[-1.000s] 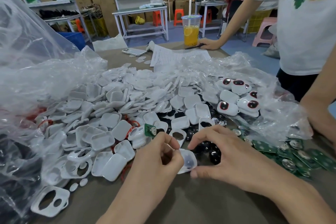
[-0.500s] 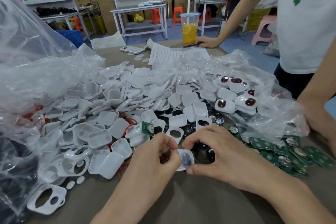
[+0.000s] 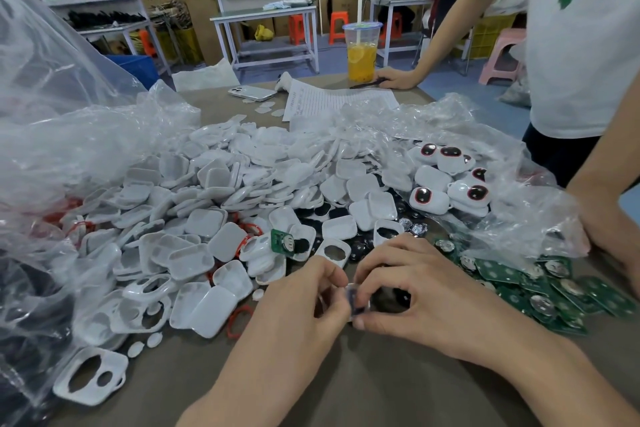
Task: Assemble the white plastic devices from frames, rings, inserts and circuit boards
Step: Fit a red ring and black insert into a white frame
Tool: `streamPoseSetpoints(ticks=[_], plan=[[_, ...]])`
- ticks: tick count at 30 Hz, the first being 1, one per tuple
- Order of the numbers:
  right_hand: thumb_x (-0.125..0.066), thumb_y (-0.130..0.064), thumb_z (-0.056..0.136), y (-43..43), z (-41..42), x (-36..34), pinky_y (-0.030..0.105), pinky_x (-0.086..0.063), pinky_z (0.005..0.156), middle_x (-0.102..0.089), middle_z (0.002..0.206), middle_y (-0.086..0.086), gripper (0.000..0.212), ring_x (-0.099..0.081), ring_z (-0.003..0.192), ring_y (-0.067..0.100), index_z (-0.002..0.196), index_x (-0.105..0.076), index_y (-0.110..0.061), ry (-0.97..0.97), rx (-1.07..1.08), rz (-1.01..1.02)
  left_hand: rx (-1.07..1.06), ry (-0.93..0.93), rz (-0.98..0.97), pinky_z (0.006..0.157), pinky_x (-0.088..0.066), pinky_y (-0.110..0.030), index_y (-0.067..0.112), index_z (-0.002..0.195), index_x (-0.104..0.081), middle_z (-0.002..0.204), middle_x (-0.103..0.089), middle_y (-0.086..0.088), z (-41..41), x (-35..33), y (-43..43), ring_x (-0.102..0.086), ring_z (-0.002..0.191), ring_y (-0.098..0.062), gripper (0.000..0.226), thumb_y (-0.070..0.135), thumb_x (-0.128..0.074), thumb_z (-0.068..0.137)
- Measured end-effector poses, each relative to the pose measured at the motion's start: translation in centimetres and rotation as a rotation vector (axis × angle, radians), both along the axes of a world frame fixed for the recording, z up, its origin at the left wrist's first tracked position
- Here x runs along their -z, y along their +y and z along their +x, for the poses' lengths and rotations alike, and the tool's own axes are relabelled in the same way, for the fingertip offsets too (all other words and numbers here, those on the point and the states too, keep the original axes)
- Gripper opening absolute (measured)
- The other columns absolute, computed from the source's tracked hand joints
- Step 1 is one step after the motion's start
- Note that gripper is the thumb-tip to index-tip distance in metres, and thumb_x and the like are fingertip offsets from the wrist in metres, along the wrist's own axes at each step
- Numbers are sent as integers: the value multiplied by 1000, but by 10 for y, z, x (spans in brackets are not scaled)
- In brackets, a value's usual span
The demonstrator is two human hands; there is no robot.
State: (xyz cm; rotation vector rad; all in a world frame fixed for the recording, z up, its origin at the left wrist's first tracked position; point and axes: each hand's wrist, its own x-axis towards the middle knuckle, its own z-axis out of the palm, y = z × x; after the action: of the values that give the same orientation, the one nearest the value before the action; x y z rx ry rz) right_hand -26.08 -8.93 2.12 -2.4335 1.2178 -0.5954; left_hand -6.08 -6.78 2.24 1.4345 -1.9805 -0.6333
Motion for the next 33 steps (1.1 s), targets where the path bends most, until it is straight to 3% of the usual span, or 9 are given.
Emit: streamPoseSetpoints(ticks=[4, 8, 11, 19, 23, 29, 33], plan=[[-70, -61, 80, 0, 0, 0, 13, -27, 97, -55, 110, -34, 17, -39, 117, -3, 87, -70, -44, 12, 0, 14, 25, -123, -121, 68, -43, -14, 44, 93, -60, 104, -48, 24, 12, -2, 3, -57, 83, 0, 6, 41, -56, 90], [-70, -61, 81, 1, -1, 0, 9, -24, 94, -54, 111, -35, 15, -38, 116, -5, 86, -68, -47, 21, -5, 20, 121, -248, -236, 79, -44, -20, 32, 100, -67, 101, -58, 23, 26, -10, 2, -57, 93, -4, 20, 21, -53, 92], [-70, -61, 81, 0, -1, 0, 8, -22, 94, -54, 111, -35, 15, -38, 117, -5, 86, -68, -47, 17, -8, 12, 244, -365, -258, 83, -42, -21, 28, 94, -69, 97, -63, 19, 25, -12, 2, -55, 92, -6, 30, 15, -43, 89], [-67, -63, 81, 1, 0, 2, 12, -21, 100, -52, 111, -36, 18, -38, 118, -6, 88, -67, -46, 17, 1, -9, 242, -378, -223, 86, -40, -22, 27, 94, -66, 98, -61, 18, 23, -9, 3, -55, 92, -7, 38, 21, -29, 89], [-67, -63, 80, 1, 0, 2, 13, -22, 100, -54, 110, -33, 19, -40, 117, -5, 88, -67, -46, 17, 1, -13, 226, -384, -261, 82, -41, -23, 29, 102, -68, 97, -60, 16, 24, -9, 3, -55, 90, -8, 36, 17, -35, 91], [-65, -65, 81, 2, 0, 1, 11, -21, 100, -53, 111, -32, 20, -38, 118, -6, 90, -65, -47, 22, 0, -8, 36, -328, -419, 80, -43, -28, 25, 103, -71, 97, -62, 10, 28, -4, -3, -55, 87, -13, 32, 20, -42, 91], [-62, -66, 81, 3, 0, 2, 10, -20, 100, -52, 111, -32, 26, -38, 119, -5, 98, -63, -47, 32, 8, -14, -235, -314, -437, 87, -47, -40, 19, 108, -71, 108, -64, 2, 34, -1, -13, -53, 102, -22, 21, 13, -60, 91]])
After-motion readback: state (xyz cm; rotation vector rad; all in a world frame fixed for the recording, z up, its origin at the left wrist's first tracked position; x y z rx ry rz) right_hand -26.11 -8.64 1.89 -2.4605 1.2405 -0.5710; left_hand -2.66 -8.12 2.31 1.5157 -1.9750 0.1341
